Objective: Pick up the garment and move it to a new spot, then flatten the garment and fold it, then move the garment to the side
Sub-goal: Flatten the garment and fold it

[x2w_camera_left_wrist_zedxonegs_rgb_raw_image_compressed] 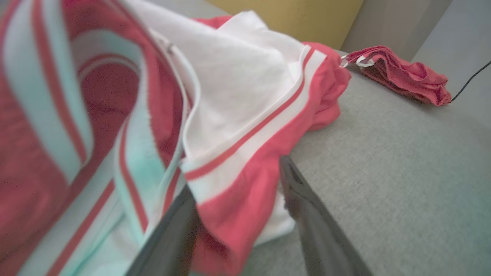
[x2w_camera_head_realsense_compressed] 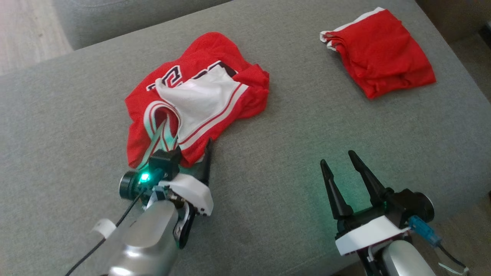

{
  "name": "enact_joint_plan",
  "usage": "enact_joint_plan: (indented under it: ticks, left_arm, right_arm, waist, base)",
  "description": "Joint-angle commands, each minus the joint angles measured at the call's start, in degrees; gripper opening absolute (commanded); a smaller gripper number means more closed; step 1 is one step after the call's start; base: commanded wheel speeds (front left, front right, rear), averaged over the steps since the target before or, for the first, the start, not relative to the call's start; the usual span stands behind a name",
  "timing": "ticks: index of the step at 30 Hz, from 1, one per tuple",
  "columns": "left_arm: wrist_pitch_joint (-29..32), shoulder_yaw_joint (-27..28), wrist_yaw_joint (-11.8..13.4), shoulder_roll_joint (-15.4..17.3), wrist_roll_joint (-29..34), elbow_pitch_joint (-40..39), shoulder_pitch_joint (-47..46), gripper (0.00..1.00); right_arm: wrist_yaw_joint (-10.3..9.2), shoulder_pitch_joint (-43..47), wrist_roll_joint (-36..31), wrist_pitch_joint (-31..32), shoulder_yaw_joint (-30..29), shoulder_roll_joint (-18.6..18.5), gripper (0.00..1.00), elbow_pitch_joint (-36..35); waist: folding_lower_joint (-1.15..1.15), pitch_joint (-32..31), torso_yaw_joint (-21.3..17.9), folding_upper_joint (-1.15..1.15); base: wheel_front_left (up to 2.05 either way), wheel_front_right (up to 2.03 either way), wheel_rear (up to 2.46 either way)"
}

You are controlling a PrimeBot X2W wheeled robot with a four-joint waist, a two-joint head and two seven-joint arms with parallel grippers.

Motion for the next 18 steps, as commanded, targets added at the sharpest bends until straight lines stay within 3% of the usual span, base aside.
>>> enact_joint_plan:
  ticks: [1,10,18]
  left_arm:
    - [-0.7,1.5,0.4,0.4,0.6,-1.9,-2.9,0.01]
    - [-0.7,-2.3,-3.9,0.4,8.5,-10.3,-8.5,0.00]
    - [-0.7,-0.9,-6.8,3.4,14.7,-13.6,-28.7,0.00]
  right_arm:
    - [-0.04,-1.8,0.2,-0.4,1.4,0.2,1.00,-1.6]
    - [-0.04,-1.1,0.2,-0.4,1.3,0.5,1.00,-1.0]
    - [-0.04,-0.5,1.1,-0.4,3.1,0.9,1.00,-0.2]
  waist:
    - [-0.01,0.1,-0.4,0.00]
    - [-0.01,-3.5,-1.2,0.00]
    - [-0.01,-7.9,-2.4,0.00]
  base:
    - [0.00,0.00,0.00]
    - [0.00,0.00,0.00]
    - [0.00,0.00,0.00]
